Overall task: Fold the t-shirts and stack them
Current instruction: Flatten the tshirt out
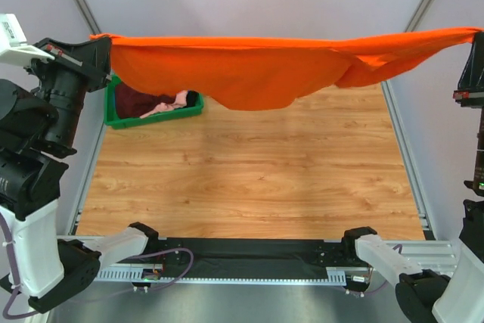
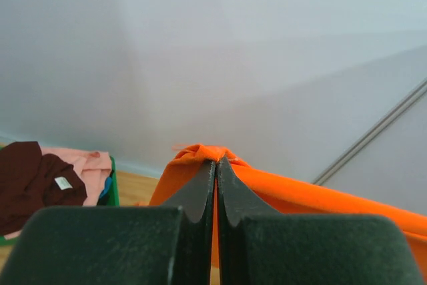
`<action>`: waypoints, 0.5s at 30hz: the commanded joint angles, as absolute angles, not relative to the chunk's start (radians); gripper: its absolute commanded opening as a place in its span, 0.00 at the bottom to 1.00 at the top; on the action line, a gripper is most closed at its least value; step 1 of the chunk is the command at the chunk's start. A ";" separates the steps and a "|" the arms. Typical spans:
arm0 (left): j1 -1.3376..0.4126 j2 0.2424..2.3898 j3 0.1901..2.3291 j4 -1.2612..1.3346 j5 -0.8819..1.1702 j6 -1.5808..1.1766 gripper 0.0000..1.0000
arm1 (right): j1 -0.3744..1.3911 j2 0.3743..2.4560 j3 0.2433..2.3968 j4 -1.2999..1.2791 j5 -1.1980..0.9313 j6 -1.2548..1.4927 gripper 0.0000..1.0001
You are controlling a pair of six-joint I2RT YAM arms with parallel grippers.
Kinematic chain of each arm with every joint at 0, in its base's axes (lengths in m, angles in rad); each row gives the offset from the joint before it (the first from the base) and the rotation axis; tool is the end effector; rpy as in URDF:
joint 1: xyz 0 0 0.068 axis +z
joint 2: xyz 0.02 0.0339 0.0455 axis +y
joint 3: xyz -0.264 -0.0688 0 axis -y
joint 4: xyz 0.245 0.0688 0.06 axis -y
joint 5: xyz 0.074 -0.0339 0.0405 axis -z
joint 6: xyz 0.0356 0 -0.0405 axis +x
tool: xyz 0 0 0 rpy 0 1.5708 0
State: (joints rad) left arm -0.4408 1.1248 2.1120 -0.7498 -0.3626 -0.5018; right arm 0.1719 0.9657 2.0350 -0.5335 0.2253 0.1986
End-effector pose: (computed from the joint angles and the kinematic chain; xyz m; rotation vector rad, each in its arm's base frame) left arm 0.0916 -0.0293 0.6144 -0.3515 1.3245 -0.5521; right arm 0.0294 -0.0030 0.6298 0.2189 1.0293 0.2192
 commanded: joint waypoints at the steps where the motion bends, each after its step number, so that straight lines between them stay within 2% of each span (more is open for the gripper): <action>1: -0.437 1.180 2.066 -0.738 -0.385 -0.457 0.00 | 0.170 1.026 2.037 -0.528 0.250 0.160 0.00; 15: -0.439 1.117 2.042 -0.759 -0.302 -0.466 0.00 | 0.169 0.976 2.086 -0.640 0.347 0.095 0.00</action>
State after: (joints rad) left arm -0.4419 1.1770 2.0422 -0.7849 -0.3130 -0.4808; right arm 0.1715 1.0183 2.0541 -0.6365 0.2836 0.1352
